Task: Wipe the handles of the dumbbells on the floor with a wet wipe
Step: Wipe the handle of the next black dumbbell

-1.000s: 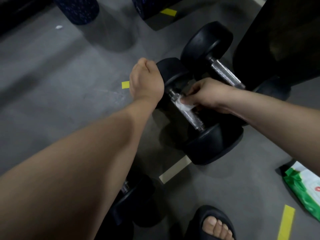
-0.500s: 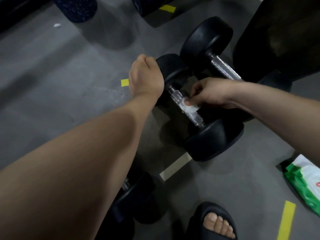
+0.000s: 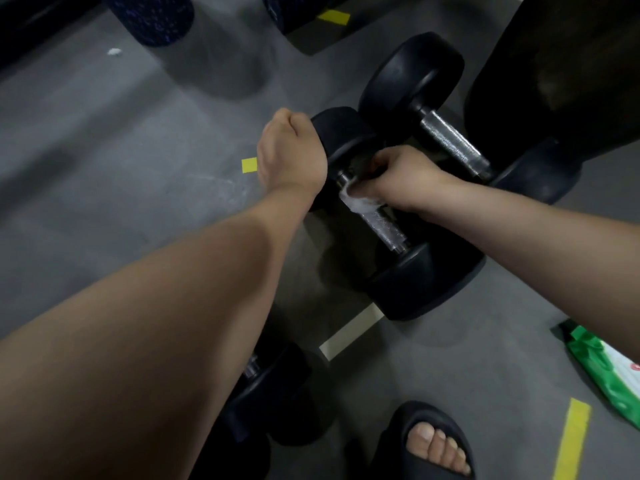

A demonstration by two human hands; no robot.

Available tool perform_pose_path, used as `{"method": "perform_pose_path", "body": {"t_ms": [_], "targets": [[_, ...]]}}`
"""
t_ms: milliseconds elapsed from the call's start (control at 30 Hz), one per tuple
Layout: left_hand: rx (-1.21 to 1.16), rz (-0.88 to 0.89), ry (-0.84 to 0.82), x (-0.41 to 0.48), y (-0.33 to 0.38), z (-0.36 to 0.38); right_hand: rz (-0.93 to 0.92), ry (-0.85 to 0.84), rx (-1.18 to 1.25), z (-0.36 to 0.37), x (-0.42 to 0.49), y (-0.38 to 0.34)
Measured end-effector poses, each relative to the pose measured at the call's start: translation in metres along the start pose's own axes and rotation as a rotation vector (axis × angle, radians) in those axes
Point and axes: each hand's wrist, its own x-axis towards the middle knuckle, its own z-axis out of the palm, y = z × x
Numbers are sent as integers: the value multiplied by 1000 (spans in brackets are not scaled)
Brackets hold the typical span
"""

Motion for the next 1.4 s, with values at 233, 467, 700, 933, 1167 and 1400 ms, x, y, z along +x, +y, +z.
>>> {"method": "perform_pose_path", "body": {"t_ms": [233, 467, 700, 933, 1167, 1400], "targets": [[-11, 3, 0, 0, -1, 0, 141, -133, 233, -5, 17, 7], [-4, 1, 0, 2, -2, 1, -6, -270, -367, -34, 3, 10], [-3, -6, 7, 0, 1, 0, -12, -389, -729, -36, -9, -1], [-26, -5, 16, -1, 1, 0, -20, -50, -201, -9, 4, -2], [7, -9, 21, -1, 2, 0, 3, -136, 35, -10, 12, 5], [-14, -18, 7, -2, 2, -1, -46, -373, -568, -33, -2, 8]]}}
